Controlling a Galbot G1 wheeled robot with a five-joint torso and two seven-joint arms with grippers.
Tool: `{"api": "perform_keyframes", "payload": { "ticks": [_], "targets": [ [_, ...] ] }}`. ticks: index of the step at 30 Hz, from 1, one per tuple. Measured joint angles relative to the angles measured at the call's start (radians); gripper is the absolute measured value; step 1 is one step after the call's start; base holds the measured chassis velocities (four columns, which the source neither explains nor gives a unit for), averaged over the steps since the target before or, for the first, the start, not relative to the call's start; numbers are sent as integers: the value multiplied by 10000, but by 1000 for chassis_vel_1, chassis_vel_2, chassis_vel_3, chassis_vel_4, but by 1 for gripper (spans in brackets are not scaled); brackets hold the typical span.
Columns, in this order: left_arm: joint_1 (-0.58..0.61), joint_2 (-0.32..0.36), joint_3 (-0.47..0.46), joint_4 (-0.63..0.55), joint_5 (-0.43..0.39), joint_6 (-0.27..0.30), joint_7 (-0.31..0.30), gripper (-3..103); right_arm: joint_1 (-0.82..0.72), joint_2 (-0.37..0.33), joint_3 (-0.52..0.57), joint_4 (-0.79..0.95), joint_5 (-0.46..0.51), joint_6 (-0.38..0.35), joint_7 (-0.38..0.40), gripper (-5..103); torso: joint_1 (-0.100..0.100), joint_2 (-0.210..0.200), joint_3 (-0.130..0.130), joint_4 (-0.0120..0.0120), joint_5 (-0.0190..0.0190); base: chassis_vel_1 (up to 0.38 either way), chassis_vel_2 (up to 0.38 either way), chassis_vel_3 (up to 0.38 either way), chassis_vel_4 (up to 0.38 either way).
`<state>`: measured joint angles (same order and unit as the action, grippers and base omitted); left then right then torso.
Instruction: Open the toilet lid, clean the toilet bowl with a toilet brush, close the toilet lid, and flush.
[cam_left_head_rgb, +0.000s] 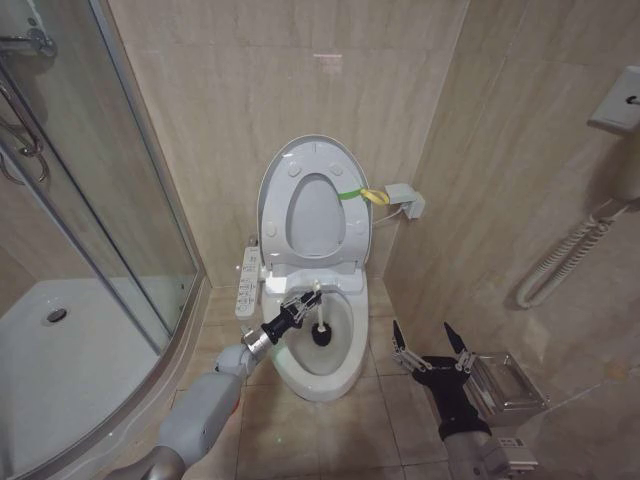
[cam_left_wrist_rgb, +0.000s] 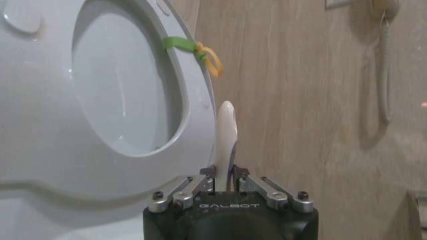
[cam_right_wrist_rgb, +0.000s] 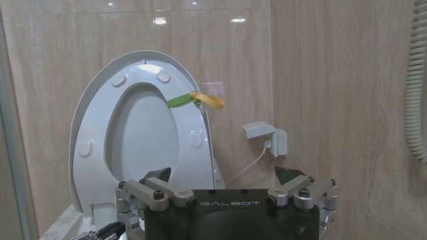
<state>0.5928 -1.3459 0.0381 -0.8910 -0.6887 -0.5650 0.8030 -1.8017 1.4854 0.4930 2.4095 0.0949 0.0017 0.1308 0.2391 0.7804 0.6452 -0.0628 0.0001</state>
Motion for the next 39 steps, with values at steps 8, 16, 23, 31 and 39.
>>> {"api": "perform_keyframes", "payload": {
  "ticks": [8,16,23,31,39],
  "targets": [
    [-18,-354,103,-16,-658,67,52,16,0,0,0,0,0,0,0,100,0,0,0,-1,1,0,0,0,0],
    [369,-708,119,212,-1341,329,76,16,0,0,0,0,0,0,0,100,0,0,0,0,0,0,0,0,0],
    [496,-670,29,823,-1287,199,341,16,0,0,0,0,0,0,0,100,-1,1,-1,-1,-2,0,0,0,0],
    [123,-526,-251,284,-1687,385,232,16,0,0,0,0,0,0,0,100,0,1,0,-3,0,0,0,0,0],
    [318,-761,-399,546,-1888,435,299,16,0,0,0,0,0,0,0,100,0,1,0,0,-1,0,0,0,0]
  ]
}}
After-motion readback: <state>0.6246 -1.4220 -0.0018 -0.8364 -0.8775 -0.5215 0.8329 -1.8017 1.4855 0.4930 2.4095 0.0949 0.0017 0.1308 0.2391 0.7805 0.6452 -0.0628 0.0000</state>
